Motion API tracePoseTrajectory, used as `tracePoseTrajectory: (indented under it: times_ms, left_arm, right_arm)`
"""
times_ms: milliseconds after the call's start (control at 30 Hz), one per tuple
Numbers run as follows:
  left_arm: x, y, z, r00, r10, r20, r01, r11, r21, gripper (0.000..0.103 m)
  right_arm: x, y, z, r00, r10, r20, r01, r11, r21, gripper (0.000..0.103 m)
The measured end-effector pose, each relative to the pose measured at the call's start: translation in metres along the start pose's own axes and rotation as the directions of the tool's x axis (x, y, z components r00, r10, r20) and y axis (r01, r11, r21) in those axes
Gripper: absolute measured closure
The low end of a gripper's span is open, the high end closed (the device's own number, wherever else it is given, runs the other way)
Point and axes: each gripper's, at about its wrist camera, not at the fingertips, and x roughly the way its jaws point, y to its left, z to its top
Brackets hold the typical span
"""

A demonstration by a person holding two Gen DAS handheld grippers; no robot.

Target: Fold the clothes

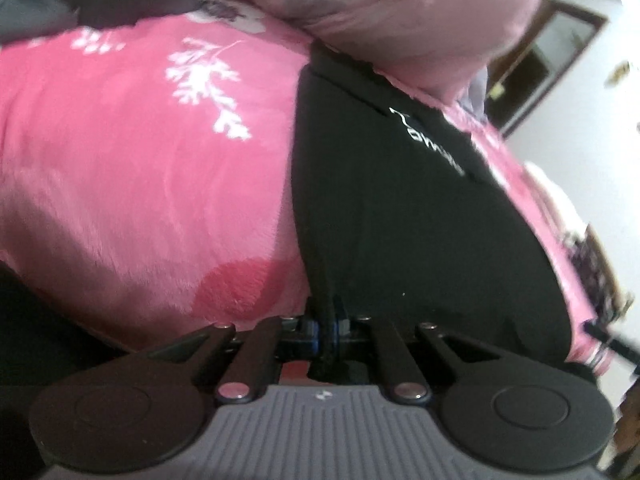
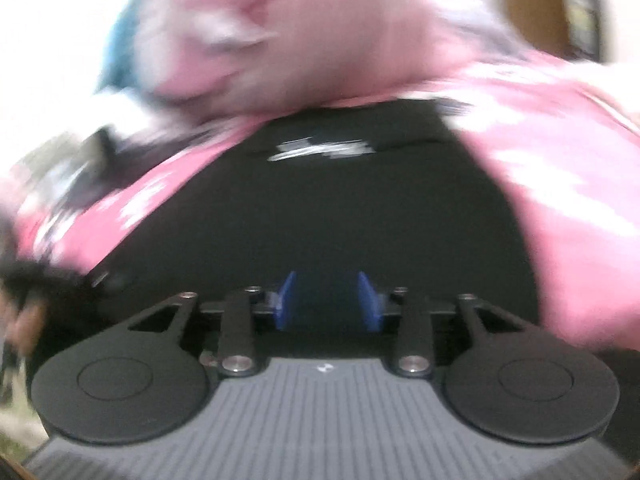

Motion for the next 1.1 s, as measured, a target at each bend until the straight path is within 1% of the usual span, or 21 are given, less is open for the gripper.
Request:
tracePoseTrajectory:
  times_ms: [33,100,133,200,333,467,533,600,700,733,767,800,833,900,1000,1100]
  left_arm:
    - [0.000,-0.002,0.000,1.000,0.011,-0.001,-0.011,1.000,0.021,0.096]
    - [-0.001,-0.007,0.001,1.000,0.029,0.000,-0.029,0.999,0.039,0.096]
    - [0.000,-0.008,0.002,0.999,0.037,0.001,-0.037,0.998,0.043,0.096]
    - [0.000,-0.012,0.003,0.998,0.055,0.006,-0.055,0.997,0.050,0.096]
    - [0.005,-0.021,0.005,0.996,0.089,0.002,-0.089,0.994,0.057,0.096]
    - [0.008,-0.026,0.006,0.993,0.116,0.000,-0.116,0.991,0.066,0.096]
    - [0.010,-0.027,0.006,0.992,0.124,-0.002,-0.124,0.990,0.071,0.096]
    - [0.011,-0.028,0.006,0.992,0.130,-0.003,-0.129,0.989,0.076,0.096]
    - [0.012,-0.029,0.006,0.991,0.132,0.000,-0.131,0.988,0.075,0.096]
    - [0.011,-0.029,0.005,0.991,0.132,0.001,-0.131,0.989,0.074,0.096]
    - [0.011,-0.029,0.005,0.991,0.131,0.002,-0.131,0.989,0.073,0.096]
    - [0.011,-0.029,0.004,0.991,0.130,0.004,-0.130,0.989,0.073,0.096]
    - [0.011,-0.029,0.004,0.992,0.129,0.006,-0.129,0.989,0.073,0.096]
    - [0.010,-0.029,0.003,0.992,0.127,0.010,-0.128,0.989,0.073,0.096]
    - [0.006,-0.029,0.002,0.992,0.122,0.024,-0.123,0.990,0.069,0.097]
    - [-0.005,-0.027,0.004,0.995,0.079,0.057,-0.081,0.996,0.033,0.097]
  right_arm:
    - [-0.005,-0.021,0.003,0.999,-0.038,-0.005,0.038,0.998,0.059,0.062]
    - [-0.015,-0.061,0.009,0.994,-0.103,-0.021,0.105,0.979,0.176,0.062]
    - [-0.016,-0.077,0.008,0.995,-0.099,-0.029,0.103,0.967,0.233,0.062]
    - [-0.012,-0.104,0.005,0.997,-0.062,-0.045,0.073,0.944,0.323,0.062]
    - [0.002,-0.130,-0.011,0.998,0.021,-0.066,0.009,0.903,0.430,0.062]
    - [0.014,-0.154,-0.027,0.992,0.105,-0.077,-0.048,0.848,0.527,0.063]
    - [0.013,-0.157,-0.036,0.987,0.136,-0.091,-0.065,0.837,0.544,0.063]
    - [0.018,-0.162,-0.042,0.978,0.168,-0.123,-0.069,0.818,0.570,0.062]
    - [0.022,-0.165,-0.054,0.965,0.204,-0.168,-0.063,0.796,0.601,0.067]
    - [0.022,-0.165,-0.058,0.961,0.212,-0.178,-0.063,0.792,0.607,0.075]
    - [0.022,-0.165,-0.061,0.958,0.220,-0.185,-0.063,0.788,0.612,0.080]
    - [0.021,-0.163,-0.063,0.957,0.224,-0.184,-0.066,0.786,0.614,0.089]
    - [0.020,-0.162,-0.065,0.956,0.228,-0.183,-0.070,0.785,0.615,0.095]
    - [0.017,-0.157,-0.066,0.959,0.226,-0.173,-0.078,0.791,0.607,0.099]
    - [0.009,-0.145,-0.062,0.967,0.203,-0.156,-0.082,0.822,0.564,0.100]
    - [-0.006,-0.133,-0.052,0.974,0.196,-0.110,-0.109,0.840,0.531,0.100]
